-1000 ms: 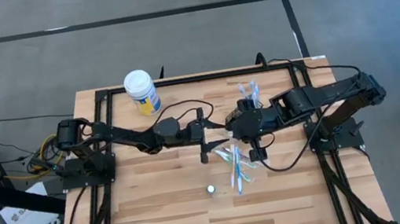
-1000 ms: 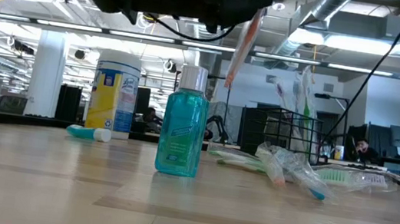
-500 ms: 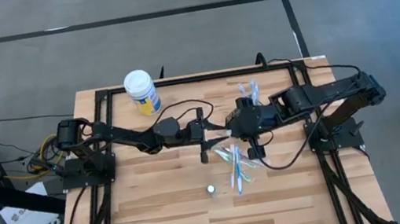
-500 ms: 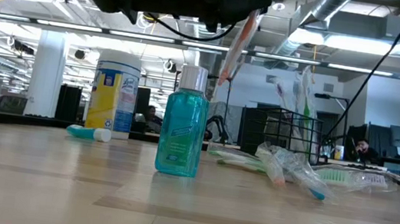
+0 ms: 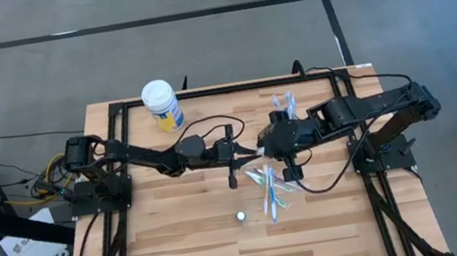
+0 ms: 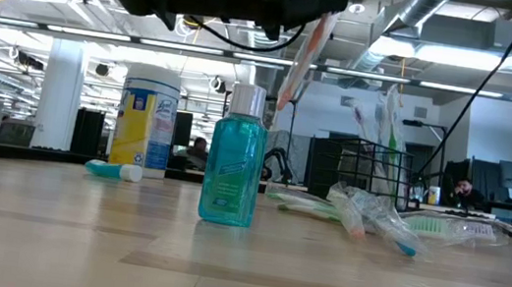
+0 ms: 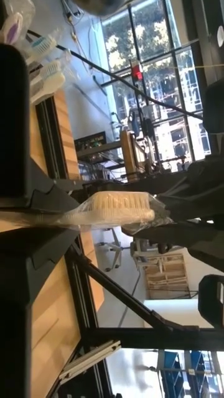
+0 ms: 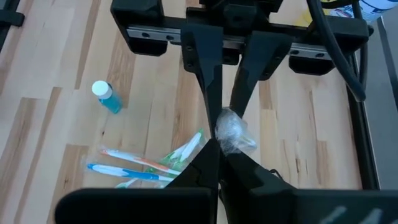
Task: Pick & Place toothbrushing station
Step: Put the orange toothbrush into the mesh organizer
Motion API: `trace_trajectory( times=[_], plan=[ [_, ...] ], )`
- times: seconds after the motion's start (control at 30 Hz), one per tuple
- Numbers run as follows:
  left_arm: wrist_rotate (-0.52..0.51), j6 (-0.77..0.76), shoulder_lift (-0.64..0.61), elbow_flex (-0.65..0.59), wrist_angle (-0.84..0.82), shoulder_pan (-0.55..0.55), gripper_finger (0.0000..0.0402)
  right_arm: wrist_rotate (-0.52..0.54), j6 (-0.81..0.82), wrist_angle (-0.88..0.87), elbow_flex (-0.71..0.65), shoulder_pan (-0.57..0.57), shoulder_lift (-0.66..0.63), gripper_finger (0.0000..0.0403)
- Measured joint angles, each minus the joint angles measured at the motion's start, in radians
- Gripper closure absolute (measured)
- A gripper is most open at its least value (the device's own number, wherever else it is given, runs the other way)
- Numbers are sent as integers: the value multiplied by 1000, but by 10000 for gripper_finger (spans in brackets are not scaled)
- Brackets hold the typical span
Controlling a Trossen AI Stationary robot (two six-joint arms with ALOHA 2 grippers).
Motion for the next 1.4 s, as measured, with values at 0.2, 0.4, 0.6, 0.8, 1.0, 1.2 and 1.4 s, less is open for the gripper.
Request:
trace_trajectory(
  times=[0.2, 0.4, 0.6, 0.8, 1.0, 1.2, 1.4],
  plan=[
    [2, -3, 0, 0, -5, 15, 394, 18, 21, -8, 0, -1, 0, 403],
    [0, -24, 0, 0, -12, 24, 395, 31, 72, -53, 0, -20, 0, 403],
    [8, -35, 0, -1, -6, 36, 395, 37, 86, -69, 0, -39, 0, 403],
    [16, -55, -1, -13, 17, 53, 395, 59, 119, -133, 0, -45, -2, 403],
    [64, -78, -8, -45, 97, 73, 395, 63, 168, -173, -8, -42, -40, 401],
    [88, -84, -8, -45, 155, 74, 395, 64, 207, -163, -19, -42, -63, 353],
    [133, -86, -8, -45, 211, 105, 395, 64, 222, -188, -20, -41, -60, 306]
  ],
)
